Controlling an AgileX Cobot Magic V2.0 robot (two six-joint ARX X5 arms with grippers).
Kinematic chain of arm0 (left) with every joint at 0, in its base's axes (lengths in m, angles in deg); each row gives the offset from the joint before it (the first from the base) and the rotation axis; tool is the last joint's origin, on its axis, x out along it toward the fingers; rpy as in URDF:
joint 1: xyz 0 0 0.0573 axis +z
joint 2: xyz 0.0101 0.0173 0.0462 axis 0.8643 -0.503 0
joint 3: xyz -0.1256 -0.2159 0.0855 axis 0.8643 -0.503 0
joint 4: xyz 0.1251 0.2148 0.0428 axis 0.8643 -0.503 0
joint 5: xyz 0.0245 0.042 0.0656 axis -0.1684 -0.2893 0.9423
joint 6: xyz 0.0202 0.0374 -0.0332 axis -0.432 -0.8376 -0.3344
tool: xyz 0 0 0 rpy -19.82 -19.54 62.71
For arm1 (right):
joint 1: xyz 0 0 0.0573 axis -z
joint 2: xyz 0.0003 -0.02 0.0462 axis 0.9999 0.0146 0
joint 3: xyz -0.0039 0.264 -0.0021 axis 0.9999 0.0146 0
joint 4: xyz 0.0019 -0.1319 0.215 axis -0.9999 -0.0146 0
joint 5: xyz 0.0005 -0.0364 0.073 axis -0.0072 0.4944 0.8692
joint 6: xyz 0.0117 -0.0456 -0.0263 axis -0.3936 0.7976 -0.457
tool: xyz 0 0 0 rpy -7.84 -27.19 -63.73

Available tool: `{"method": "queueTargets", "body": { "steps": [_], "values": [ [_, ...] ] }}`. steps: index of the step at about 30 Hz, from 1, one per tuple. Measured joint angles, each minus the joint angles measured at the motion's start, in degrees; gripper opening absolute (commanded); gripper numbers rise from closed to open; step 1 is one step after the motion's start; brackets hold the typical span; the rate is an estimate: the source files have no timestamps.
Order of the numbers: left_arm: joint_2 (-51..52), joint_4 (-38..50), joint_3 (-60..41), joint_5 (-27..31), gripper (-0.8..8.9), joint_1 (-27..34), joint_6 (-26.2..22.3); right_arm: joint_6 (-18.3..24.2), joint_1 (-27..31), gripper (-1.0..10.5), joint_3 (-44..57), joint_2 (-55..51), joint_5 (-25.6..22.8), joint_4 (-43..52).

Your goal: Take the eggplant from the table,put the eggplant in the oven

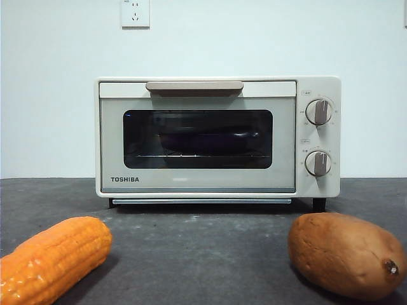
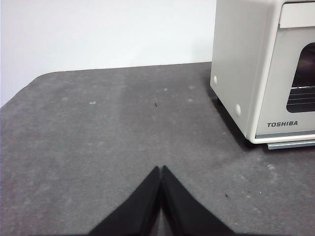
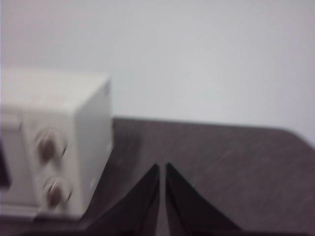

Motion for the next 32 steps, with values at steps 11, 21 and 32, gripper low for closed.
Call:
{"method": "queueTargets", "body": {
  "steps": [11, 21, 32],
  "values": [
    [0.0, 0.0, 0.0, 0.0, 0.06, 0.0, 0.0, -3.1, 0.4, 0.1, 13.0, -3.5, 7.1, -0.3],
    [0.0, 0.0, 0.0, 0.0, 0.06, 0.0, 0.0, -3.9, 0.4, 0.1, 13.0, -4.5, 6.4, -1.8],
    [0.0, 0.0, 0.0, 0.0, 0.06, 0.0, 0.0, -4.0, 0.4, 0.1, 13.0, -4.5, 6.4, -1.8]
  ]
}}
